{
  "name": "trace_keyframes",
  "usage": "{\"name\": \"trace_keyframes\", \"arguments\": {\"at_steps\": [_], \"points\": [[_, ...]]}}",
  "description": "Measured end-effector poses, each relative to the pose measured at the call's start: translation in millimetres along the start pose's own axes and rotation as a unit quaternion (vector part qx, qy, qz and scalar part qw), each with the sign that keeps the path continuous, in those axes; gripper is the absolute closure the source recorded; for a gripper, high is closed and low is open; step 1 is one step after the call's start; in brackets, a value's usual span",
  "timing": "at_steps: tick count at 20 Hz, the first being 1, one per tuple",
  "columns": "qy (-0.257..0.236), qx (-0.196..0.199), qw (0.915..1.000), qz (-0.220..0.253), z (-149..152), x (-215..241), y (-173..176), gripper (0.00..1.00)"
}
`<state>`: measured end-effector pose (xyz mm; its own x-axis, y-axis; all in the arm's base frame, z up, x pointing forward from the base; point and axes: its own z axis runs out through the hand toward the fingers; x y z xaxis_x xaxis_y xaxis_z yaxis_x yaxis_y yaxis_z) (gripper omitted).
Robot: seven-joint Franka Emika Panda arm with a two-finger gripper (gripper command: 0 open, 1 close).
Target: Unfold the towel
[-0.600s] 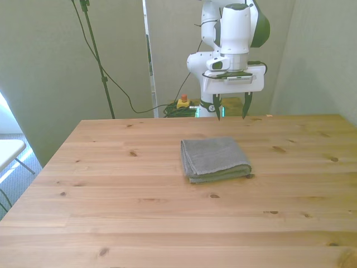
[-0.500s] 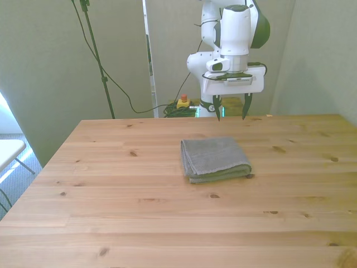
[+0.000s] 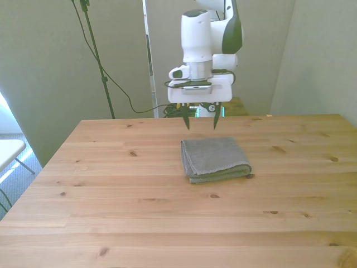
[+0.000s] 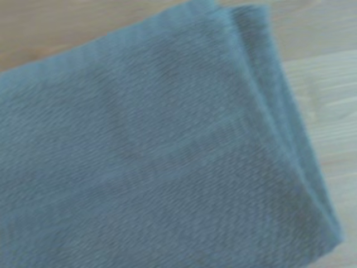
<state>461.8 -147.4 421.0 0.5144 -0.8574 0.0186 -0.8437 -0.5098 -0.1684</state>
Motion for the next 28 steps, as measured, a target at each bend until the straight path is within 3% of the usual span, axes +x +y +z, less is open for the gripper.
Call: {"name": "trace_keyframes", "arguments": {"at_steps": [6,14,15,28], "points": [[-0.04,0.037,0.9985,-0.006,17.0,23.7,21.2,0.0],[-0.056,0.05,0.9971,-0.011,33.2,32.7,30.9,0.0],[-0.056,0.057,0.9967,-0.014,34.2,33.9,31.2,1.0],[-0.067,0.081,0.9937,-0.039,46.9,37.1,25.6,1.0]]}}
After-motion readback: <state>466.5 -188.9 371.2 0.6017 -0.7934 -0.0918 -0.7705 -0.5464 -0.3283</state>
